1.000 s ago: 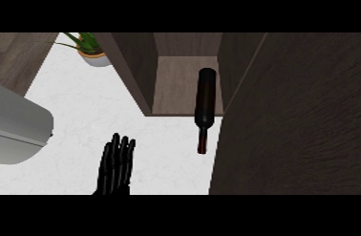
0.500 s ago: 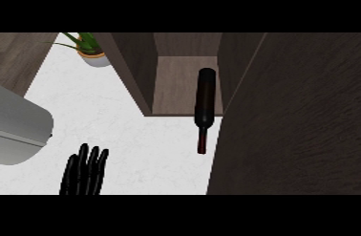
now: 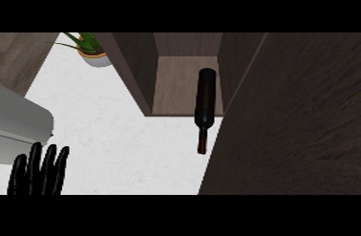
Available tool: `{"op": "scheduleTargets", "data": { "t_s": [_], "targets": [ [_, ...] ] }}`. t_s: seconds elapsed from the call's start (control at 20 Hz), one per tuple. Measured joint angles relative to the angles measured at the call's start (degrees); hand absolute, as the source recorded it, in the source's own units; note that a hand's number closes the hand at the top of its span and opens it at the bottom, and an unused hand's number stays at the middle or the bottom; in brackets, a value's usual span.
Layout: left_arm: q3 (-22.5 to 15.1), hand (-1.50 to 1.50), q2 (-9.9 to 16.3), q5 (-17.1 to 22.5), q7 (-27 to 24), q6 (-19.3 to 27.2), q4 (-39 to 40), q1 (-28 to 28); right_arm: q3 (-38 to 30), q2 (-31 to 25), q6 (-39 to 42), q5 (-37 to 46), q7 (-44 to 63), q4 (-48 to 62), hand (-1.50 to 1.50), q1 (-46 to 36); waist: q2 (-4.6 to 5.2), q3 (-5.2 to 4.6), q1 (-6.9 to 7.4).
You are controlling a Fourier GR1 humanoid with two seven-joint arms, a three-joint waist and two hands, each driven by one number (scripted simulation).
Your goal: Pick up the wine, place it into the cabinet and close the cabinet
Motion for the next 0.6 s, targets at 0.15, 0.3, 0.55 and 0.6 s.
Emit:
{"op": "scheduleTargets", "data": {
  "t_s": [0.15,0.3,0.55,0.6],
  "targets": [
    [4.71,-1.50,2.40,3.10,-0.44,-3.47,-0.60,2.44,4.88,0.29,0.74,0.25,-0.17,0.09,1.50,0.25,-0.03,-0.01,0.11],
    [8.89,-1.50,3.99,5.58,0.00,-5.85,-0.95,4.10,10.10,1.16,-0.55,0.99,0.15,0.10,1.50,0.74,-0.06,-0.03,0.01],
    [14.55,-1.50,6.45,8.48,0.73,-9.76,-0.64,6.71,17.81,1.01,-7.49,6.34,0.79,-0.47,1.50,-1.20,-0.16,-0.07,-0.03],
    [15.36,-1.50,6.84,8.74,1.11,-10.07,-0.99,7.02,18.63,0.74,-9.04,7.86,0.46,-0.57,1.50,-1.17,-0.19,-0.08,-0.08]
  ]
}}
